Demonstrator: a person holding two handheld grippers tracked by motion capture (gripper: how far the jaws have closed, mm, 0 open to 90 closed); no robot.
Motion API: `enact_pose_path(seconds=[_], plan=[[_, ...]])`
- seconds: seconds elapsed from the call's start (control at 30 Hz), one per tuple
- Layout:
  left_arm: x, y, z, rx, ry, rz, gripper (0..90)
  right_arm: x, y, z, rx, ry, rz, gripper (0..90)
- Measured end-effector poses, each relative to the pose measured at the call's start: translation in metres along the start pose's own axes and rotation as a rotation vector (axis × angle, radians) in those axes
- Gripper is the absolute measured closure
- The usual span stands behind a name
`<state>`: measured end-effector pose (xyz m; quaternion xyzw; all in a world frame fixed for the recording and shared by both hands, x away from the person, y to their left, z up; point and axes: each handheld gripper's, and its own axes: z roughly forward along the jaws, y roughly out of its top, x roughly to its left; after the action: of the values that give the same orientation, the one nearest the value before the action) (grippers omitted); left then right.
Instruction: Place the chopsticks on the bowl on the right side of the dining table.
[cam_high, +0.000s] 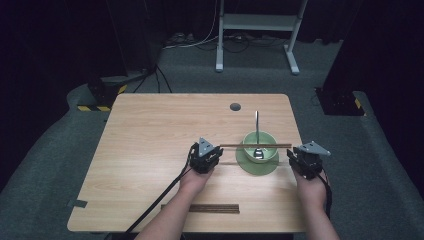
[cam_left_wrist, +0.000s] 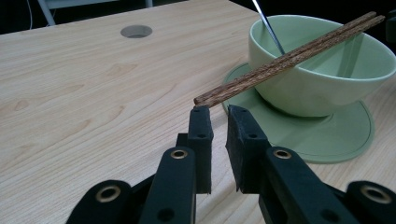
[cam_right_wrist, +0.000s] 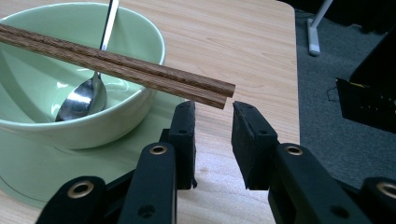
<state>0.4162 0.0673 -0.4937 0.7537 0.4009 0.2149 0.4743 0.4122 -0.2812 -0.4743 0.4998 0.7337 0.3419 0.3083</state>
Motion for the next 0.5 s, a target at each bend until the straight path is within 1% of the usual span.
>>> enact_pose_path(seconds=[0.13, 0.23, 0.37, 0.5], plan=[[0.0018, -0.0009, -0.0024, -0.003, 0.007, 0.001, 79.2, -0.0005, -0.0010, 0.0006, 0.001, -0.001, 0.000, 70.4], [0.0034, -0.0010, -0.0044, -0.012, 0.026, -0.002, 78.8, 0.0005, -0.0012, 0.0018, 0.002, 0.003, 0.004, 70.5], [0.0040, -0.0003, -0.0031, -0.015, 0.019, -0.013, 78.4, 0.0011, -0.0005, 0.0022, 0.000, 0.005, 0.002, 70.5], [0.0024, -0.0004, 0.0004, -0.002, 0.015, -0.008, 78.9, 0.0008, -0.0006, 0.0020, 0.000, 0.007, 0.001, 70.5]])
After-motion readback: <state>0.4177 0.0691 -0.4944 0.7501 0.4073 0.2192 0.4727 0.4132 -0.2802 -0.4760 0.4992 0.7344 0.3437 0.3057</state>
